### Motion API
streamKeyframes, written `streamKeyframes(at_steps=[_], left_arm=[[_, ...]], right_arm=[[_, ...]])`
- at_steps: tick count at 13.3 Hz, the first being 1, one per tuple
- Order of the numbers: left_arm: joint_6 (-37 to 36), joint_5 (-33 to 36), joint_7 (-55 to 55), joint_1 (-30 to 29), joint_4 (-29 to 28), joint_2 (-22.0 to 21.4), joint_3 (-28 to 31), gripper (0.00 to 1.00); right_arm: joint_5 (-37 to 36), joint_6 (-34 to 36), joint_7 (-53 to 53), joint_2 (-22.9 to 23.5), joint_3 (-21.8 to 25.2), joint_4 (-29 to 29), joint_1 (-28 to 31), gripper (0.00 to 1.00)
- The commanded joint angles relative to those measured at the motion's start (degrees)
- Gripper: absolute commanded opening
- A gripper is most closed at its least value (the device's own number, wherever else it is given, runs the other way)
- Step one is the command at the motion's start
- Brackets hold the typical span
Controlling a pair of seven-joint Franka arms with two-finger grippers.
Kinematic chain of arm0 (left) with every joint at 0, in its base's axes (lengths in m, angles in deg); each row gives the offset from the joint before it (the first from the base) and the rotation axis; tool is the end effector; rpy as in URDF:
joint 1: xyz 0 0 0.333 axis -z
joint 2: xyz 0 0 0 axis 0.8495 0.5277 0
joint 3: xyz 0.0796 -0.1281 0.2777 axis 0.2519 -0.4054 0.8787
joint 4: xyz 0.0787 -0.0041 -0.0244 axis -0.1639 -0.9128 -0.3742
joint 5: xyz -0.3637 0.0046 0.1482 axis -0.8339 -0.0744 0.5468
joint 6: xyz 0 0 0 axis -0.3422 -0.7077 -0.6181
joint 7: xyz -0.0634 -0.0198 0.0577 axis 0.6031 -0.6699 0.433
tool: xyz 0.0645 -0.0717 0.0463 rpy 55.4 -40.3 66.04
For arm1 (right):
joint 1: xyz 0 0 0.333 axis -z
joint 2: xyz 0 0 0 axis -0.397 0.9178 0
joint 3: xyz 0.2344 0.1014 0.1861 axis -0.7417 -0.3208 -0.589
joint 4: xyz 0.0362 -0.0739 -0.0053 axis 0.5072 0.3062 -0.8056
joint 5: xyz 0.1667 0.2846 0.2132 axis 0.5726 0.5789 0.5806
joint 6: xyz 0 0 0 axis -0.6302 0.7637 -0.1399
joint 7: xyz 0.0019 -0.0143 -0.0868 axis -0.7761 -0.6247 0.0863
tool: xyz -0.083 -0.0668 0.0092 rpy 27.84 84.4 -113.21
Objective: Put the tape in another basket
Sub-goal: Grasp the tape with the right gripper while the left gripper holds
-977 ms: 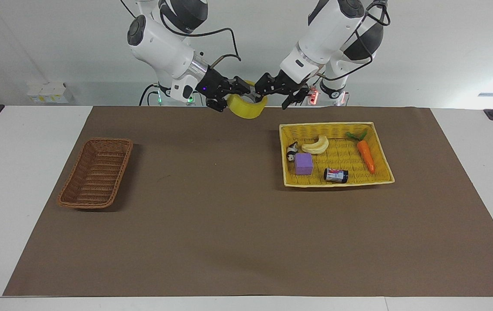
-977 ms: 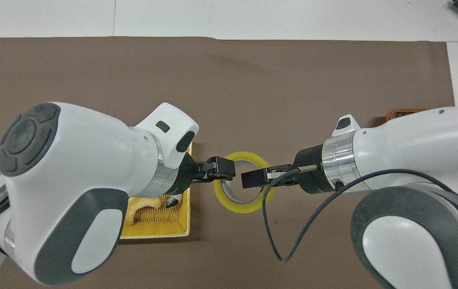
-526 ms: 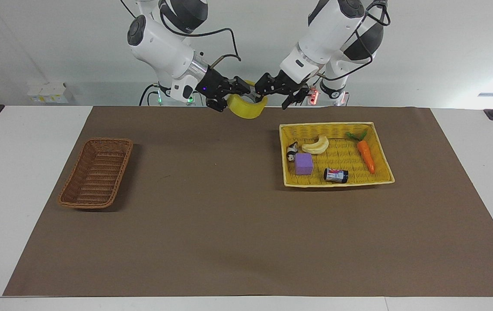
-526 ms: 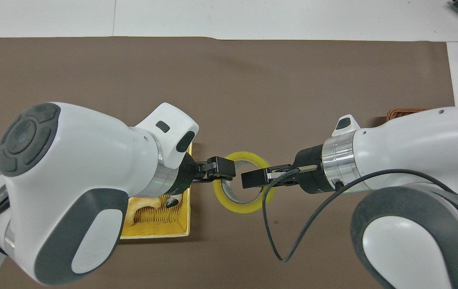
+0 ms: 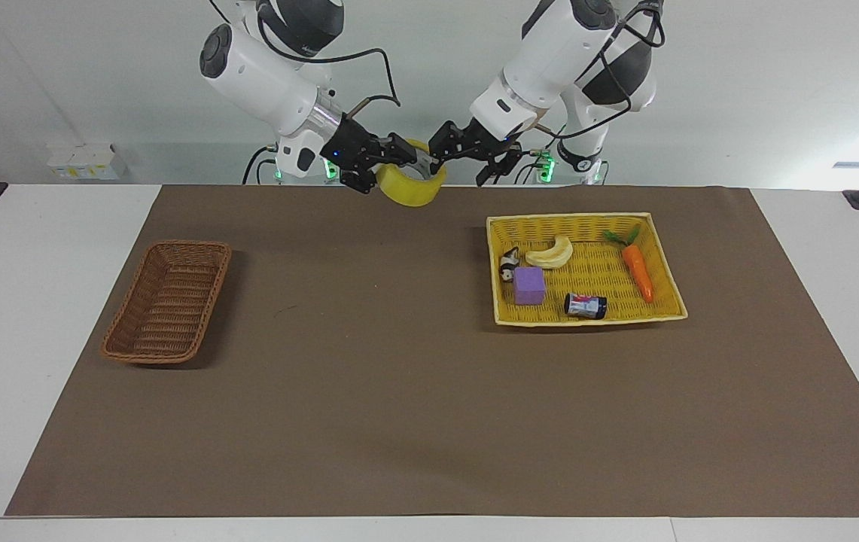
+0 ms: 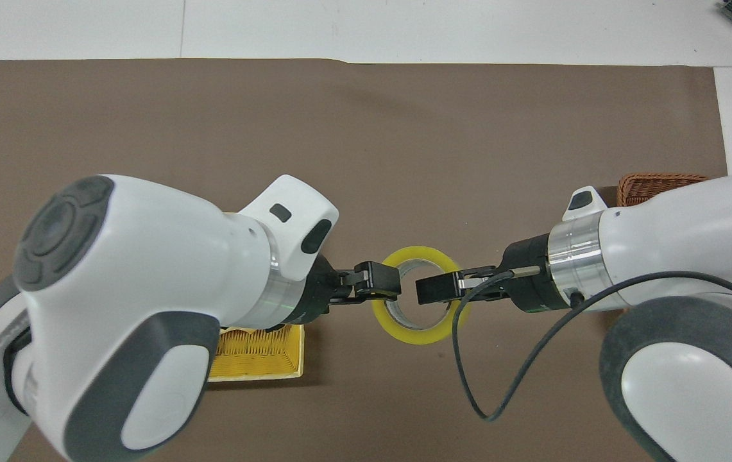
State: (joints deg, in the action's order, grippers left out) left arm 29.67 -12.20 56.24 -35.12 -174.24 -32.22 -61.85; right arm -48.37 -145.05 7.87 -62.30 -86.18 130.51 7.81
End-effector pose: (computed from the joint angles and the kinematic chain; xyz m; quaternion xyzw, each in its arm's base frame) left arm 0.4434 -0.3442 0.6015 0.9577 0.0451 -0.0813 0.2722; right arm 0.4844 0.1974 0.5537 -0.9431 -0.0299 0.0556 0.3265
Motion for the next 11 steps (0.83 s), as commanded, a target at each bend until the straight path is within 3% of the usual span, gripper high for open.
streamKeyframes(at_steps=[1, 4, 8, 11], left_arm=[[2.1, -3.6, -0.6, -5.9, -4.7, -6.4, -4.5, 1.0], [9.1, -3.6, -7.0, -5.5, -4.4, -6.3, -8.7, 1.0], [4.1, 4.5, -3.8, -7.5, -4.5, -6.4, -8.0, 1.0], [-0.2, 6.9, 3.1, -15.8, -4.5, -6.0, -7.8, 1.0]], right_arm=[[-0.7, 0.6, -1.2, -2.2, 0.3, 1.7, 1.2, 0.0], [-0.9, 0.6, -1.2, -2.2, 0.3, 1.7, 1.2, 0.0], [-1.1, 1.7, -1.5, -2.2, 0.4, 1.7, 1.2, 0.0], [-1.3, 6.6, -4.7, -2.4, 0.8, 0.9, 5.9, 0.0]])
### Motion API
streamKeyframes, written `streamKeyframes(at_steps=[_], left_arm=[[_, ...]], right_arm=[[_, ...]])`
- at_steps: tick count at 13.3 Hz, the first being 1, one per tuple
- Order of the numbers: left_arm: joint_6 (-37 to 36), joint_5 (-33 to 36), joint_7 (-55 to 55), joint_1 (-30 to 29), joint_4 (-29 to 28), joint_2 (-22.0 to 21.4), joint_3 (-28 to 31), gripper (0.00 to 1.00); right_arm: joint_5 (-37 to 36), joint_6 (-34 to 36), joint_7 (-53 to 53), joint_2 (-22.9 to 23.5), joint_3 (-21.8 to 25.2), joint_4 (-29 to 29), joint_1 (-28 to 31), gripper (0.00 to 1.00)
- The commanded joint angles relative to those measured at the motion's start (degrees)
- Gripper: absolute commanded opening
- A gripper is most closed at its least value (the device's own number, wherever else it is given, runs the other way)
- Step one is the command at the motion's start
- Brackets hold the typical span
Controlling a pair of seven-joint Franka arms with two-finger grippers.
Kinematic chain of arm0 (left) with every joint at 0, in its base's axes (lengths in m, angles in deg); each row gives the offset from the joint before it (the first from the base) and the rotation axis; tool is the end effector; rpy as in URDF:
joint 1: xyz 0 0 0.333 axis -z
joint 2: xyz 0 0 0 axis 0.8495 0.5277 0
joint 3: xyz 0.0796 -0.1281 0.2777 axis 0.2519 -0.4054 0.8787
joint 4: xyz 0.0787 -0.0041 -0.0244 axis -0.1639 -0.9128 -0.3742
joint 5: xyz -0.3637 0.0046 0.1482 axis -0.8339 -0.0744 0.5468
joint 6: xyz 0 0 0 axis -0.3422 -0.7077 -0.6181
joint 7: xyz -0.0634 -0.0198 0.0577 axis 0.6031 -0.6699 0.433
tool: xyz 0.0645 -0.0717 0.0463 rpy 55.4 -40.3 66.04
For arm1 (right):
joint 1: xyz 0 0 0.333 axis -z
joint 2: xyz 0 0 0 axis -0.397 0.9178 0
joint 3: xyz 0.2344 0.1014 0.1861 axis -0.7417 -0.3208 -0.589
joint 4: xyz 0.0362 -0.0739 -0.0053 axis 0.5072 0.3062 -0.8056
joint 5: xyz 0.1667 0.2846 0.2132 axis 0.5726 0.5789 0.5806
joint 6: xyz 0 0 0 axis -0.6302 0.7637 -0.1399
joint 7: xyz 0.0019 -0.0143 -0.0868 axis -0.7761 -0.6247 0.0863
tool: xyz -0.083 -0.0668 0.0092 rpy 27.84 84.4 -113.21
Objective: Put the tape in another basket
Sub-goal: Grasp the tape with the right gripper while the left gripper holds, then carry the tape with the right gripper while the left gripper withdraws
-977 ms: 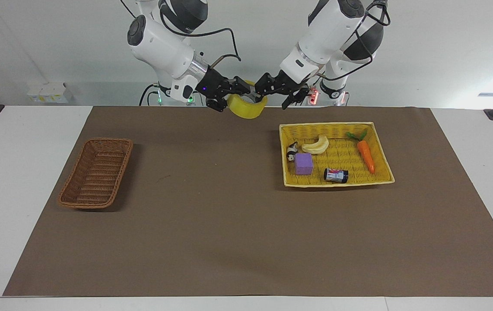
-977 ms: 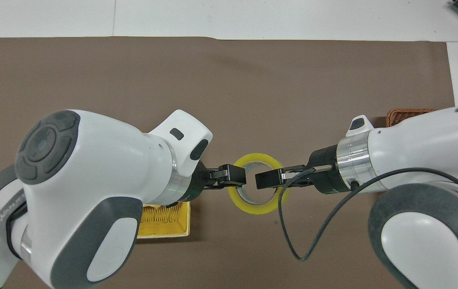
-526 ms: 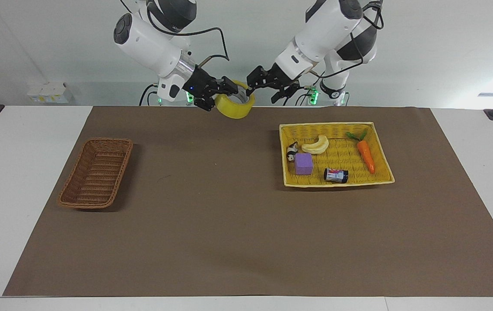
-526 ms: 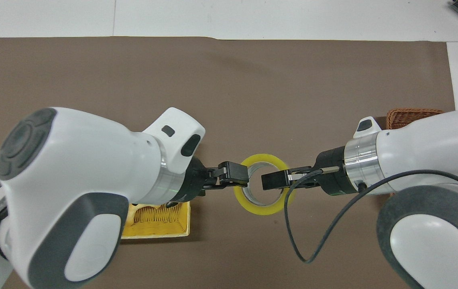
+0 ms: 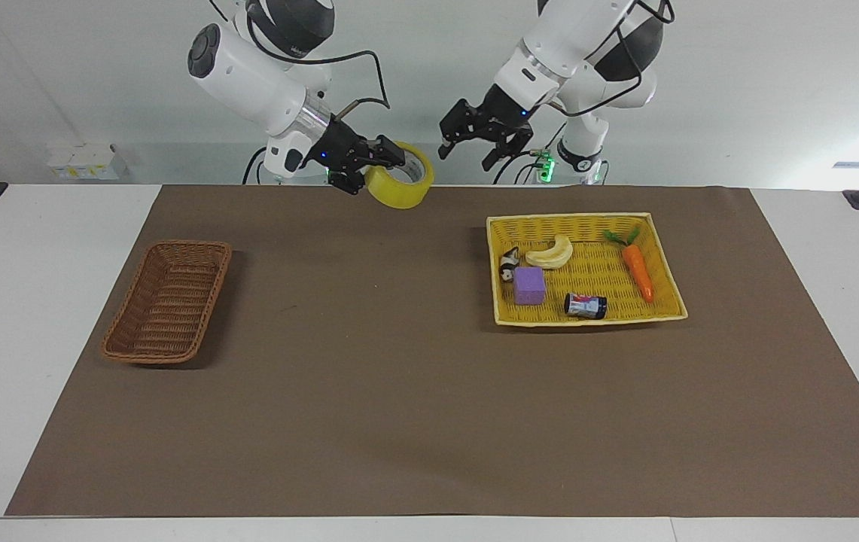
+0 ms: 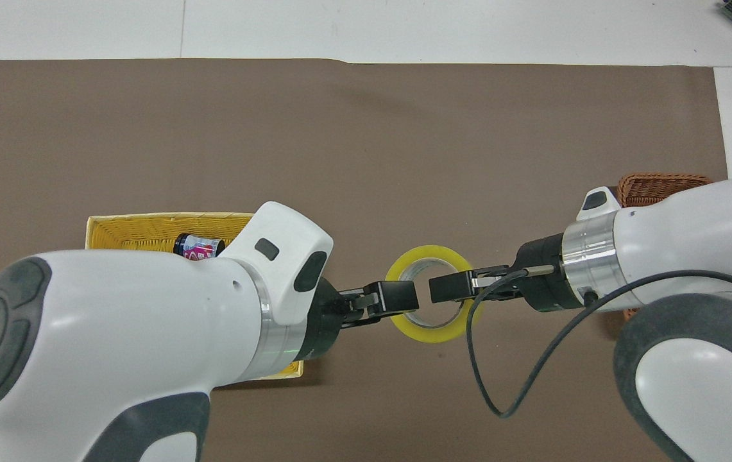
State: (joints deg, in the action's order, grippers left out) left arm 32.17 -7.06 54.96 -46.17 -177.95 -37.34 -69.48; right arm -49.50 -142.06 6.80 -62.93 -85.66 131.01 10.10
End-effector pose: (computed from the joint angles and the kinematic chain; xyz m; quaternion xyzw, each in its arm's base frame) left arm 0.4435 -0.3061 0.6139 0.9678 0.0776 -0.0175 0.2387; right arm 0.4843 0.1733 0.5510 -0.9450 -0.0270 0.0671 0.3189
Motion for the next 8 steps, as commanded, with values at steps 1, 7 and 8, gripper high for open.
streamKeyframes(at_steps=[1, 7, 8], left_arm=[[-4.4, 5.0, 6.6, -7.3, -0.8, -0.7, -0.2, 1.0], [-11.0, 19.1, 26.1, -20.1, 0.8, -0.8, -0.1, 1.0], [-13.1, 20.1, 28.1, -21.7, 2.4, -0.7, -0.1, 1.0]], right_arm=[[-0.2, 6.3, -7.2, -2.0, 0.5, 0.3, 6.7, 0.0], [-10.3, 13.7, -26.4, -1.7, 0.8, -1.5, 30.2, 0.0], [-13.9, 10.8, -26.0, -1.2, 0.8, -2.1, 31.8, 0.0]])
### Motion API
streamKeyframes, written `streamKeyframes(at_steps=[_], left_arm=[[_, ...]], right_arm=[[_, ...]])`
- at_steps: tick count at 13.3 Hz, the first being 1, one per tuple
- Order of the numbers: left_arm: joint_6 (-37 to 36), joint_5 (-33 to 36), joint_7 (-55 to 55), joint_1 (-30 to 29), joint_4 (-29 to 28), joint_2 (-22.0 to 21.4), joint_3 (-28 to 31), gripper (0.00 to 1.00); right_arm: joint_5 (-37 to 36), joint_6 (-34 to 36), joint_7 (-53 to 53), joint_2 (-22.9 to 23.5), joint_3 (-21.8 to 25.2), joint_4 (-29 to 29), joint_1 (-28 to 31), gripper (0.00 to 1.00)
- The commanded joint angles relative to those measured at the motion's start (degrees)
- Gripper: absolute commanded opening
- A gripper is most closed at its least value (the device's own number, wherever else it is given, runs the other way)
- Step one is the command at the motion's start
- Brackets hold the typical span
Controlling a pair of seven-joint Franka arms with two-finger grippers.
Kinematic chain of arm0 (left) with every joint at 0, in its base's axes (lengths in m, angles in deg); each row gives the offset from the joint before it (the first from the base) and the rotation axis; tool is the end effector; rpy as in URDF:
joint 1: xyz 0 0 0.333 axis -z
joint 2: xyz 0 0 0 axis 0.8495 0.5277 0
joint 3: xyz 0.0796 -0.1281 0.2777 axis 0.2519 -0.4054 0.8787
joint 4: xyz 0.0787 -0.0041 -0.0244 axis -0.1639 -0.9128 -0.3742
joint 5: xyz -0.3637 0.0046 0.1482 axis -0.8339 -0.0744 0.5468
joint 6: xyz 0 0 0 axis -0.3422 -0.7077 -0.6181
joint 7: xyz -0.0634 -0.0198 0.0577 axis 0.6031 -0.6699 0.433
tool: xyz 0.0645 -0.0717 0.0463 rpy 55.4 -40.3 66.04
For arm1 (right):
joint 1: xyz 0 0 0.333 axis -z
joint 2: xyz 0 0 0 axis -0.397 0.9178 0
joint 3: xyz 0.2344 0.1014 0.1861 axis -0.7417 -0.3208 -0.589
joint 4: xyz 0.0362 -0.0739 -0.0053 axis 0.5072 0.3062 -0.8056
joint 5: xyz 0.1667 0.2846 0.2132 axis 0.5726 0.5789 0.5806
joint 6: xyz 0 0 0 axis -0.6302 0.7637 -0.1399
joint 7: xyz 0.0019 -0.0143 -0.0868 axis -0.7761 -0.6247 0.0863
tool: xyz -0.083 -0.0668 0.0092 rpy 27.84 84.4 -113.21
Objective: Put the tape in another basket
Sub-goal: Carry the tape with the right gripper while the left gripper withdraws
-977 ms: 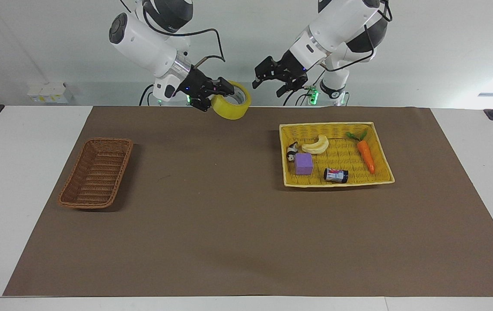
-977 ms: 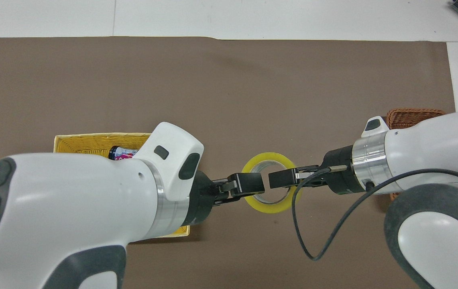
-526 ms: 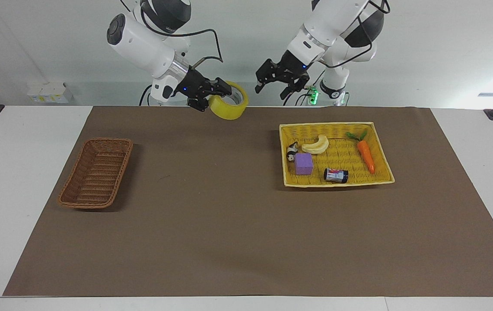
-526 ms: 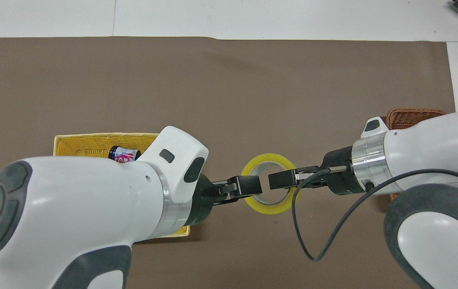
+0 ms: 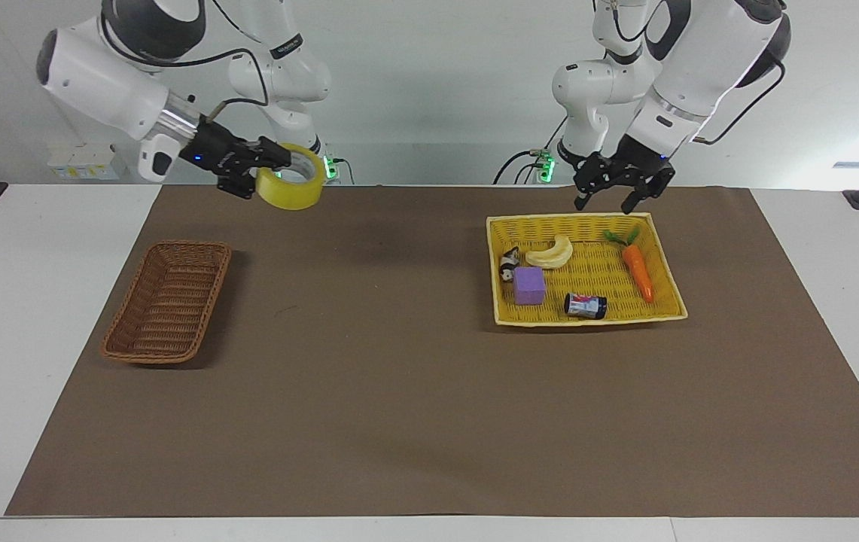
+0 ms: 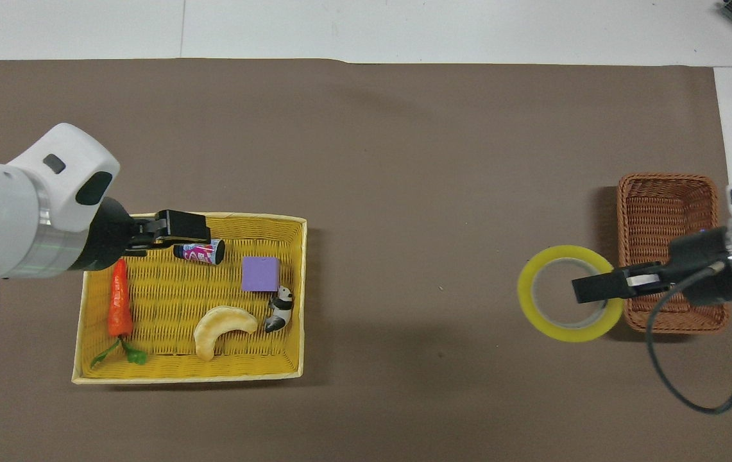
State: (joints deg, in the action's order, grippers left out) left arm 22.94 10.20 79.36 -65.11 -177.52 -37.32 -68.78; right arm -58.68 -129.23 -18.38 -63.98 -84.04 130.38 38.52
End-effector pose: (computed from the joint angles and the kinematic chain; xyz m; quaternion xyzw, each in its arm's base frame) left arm 0.5084 -0.1188 0.5954 0.9969 -0.0035 0.0223 0.0754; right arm 0.4763 -0.0854 0.5447 -0.9581 -0.0372 0.0235 0.2832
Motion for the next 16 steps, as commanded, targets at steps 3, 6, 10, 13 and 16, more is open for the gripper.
streamKeyframes(at_steps=[3, 6, 10, 13, 16], left_arm=[[-11.8, 7.8, 4.7, -4.6, 8.7, 2.2, -0.8, 1.0], [-14.0, 8.4, 6.9, -5.2, 9.6, 2.7, -0.4, 1.0], [-13.5, 7.7, 6.2, -6.3, 9.1, 2.6, -0.5, 1.0], [-13.8, 7.9, 6.2, -5.9, 9.7, 3.1, -0.4, 1.0], [-14.7, 8.5, 6.7, -5.3, 9.8, 3.0, -0.3, 1.0]], right_arm=[[-4.9, -6.2, -0.1, 6.6, -0.9, -3.5, 9.2, 0.0], [-4.5, -10.4, -5.2, 16.7, 0.0, -7.9, 11.8, 0.0], [-3.1, -15.4, -7.9, 23.4, 0.2, -8.3, 12.9, 0.0], [-1.0, -19.7, -10.1, 28.2, 0.2, -8.0, 12.4, 0.0], [-1.7, -19.4, -13.2, 28.1, 0.3, -7.0, 12.5, 0.0]])
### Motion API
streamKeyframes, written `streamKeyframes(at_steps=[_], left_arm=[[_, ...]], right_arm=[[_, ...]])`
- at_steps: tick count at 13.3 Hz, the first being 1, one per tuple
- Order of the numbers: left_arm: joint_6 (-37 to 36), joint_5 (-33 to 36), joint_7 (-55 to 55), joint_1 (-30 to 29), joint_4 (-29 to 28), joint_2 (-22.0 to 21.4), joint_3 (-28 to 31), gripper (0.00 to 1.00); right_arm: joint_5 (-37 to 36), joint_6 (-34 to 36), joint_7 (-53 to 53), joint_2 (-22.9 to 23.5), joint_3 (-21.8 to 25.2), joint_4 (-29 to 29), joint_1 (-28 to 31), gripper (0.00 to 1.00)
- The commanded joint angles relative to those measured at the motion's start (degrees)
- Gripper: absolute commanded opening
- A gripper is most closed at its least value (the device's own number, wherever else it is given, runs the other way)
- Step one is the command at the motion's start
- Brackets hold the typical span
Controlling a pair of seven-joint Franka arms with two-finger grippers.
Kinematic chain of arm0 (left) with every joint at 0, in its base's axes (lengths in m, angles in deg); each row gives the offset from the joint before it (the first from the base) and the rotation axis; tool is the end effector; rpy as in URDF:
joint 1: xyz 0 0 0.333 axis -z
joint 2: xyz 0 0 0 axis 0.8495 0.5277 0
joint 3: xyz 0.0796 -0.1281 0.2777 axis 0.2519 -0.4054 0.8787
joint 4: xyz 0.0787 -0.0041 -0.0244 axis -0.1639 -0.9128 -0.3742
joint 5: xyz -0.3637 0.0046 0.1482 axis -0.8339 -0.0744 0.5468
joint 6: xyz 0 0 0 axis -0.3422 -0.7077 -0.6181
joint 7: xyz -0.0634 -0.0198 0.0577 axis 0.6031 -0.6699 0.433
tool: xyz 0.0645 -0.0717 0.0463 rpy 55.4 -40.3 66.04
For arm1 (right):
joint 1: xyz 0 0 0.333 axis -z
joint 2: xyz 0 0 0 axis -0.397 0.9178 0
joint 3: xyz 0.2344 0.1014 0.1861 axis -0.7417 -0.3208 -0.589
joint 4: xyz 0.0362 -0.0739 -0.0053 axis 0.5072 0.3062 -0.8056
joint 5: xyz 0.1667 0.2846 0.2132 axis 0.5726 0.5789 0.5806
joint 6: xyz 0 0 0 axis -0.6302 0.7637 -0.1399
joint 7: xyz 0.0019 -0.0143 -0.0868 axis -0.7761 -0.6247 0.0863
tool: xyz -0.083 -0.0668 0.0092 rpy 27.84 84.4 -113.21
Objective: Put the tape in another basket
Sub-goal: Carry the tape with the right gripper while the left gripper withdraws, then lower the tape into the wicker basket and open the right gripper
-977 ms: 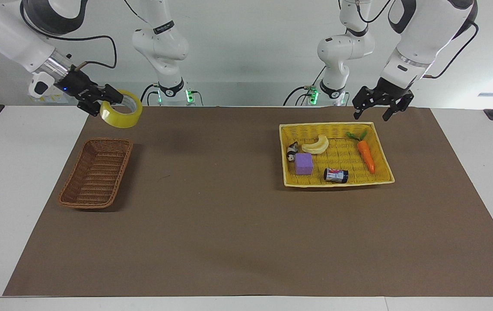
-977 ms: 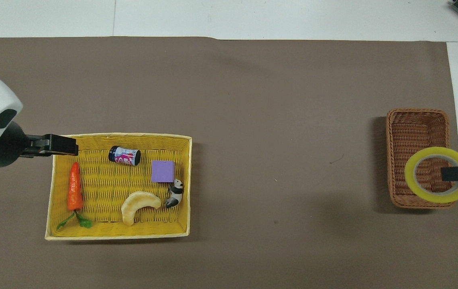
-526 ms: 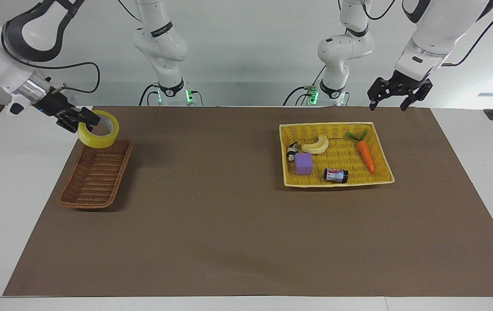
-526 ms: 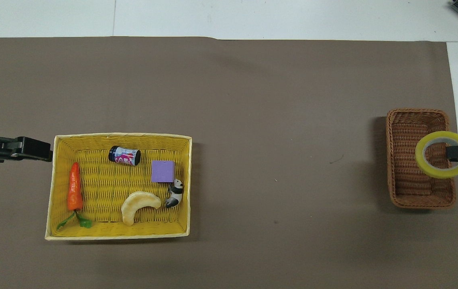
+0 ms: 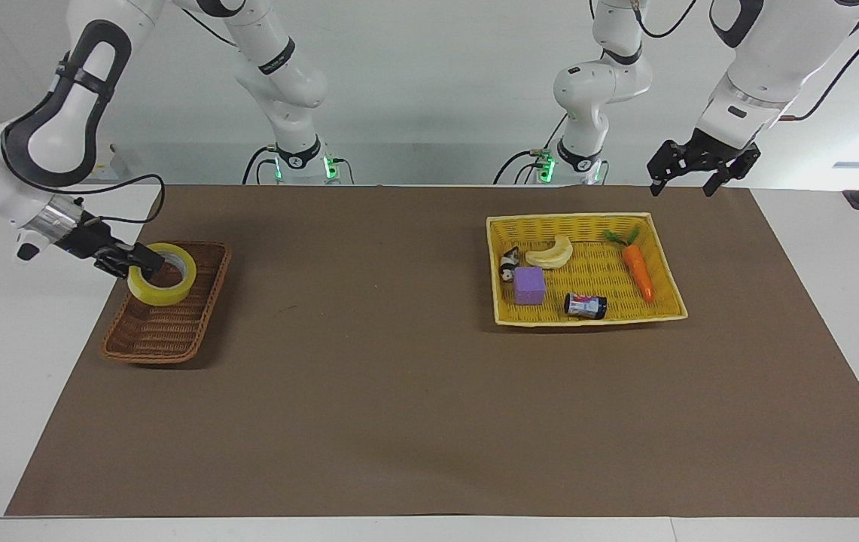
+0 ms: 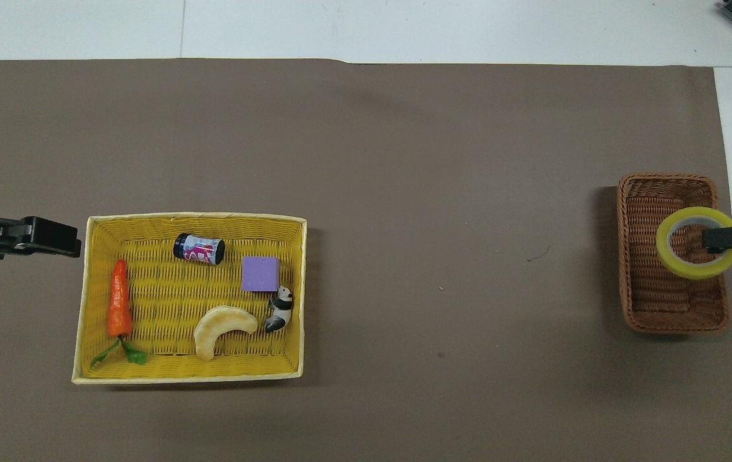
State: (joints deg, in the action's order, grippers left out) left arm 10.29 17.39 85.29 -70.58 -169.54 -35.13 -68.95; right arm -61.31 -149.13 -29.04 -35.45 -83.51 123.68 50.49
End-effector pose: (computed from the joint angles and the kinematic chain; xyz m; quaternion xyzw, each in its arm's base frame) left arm 0.5113 -0.0599 0.6224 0.9993 -0.0230 -0.0262 0.0132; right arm 0.5426 -0.2612 0.3372 -0.9675 0.0578 0.0078 0.2460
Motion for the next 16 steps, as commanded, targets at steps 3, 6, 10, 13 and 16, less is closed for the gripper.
streamKeyframes(at_steps=[3, 6, 10, 13, 16], left_arm=[[-3.8, 4.2, 1.0, 9.3, 3.6, 1.0, 7.3, 1.0], [-6.1, 4.5, 1.0, 22.8, 6.1, 1.2, 21.1, 1.0], [-8.6, 3.8, 2.6, 23.5, 10.6, 3.5, 22.7, 1.0], [-8.6, 4.3, 7.5, 23.1, 10.9, 4.1, 22.9, 1.0], [-8.1, 3.8, 6.9, 23.0, 11.0, 3.4, 23.3, 1.0]], right_arm=[[0.8, -0.1, -8.1, 0.8, -0.1, 1.3, 1.5, 0.0], [0.9, -0.8, -8.1, 1.5, -0.1, 1.3, 1.5, 0.0], [1.1, -0.8, -7.6, 1.5, -0.1, 1.7, 1.2, 0.55], [1.9, 0.5, -7.6, 1.5, -0.2, 0.6, 1.6, 1.0], [3.3, 1.0, -7.6, 1.6, -0.2, -0.4, 1.8, 1.0]])
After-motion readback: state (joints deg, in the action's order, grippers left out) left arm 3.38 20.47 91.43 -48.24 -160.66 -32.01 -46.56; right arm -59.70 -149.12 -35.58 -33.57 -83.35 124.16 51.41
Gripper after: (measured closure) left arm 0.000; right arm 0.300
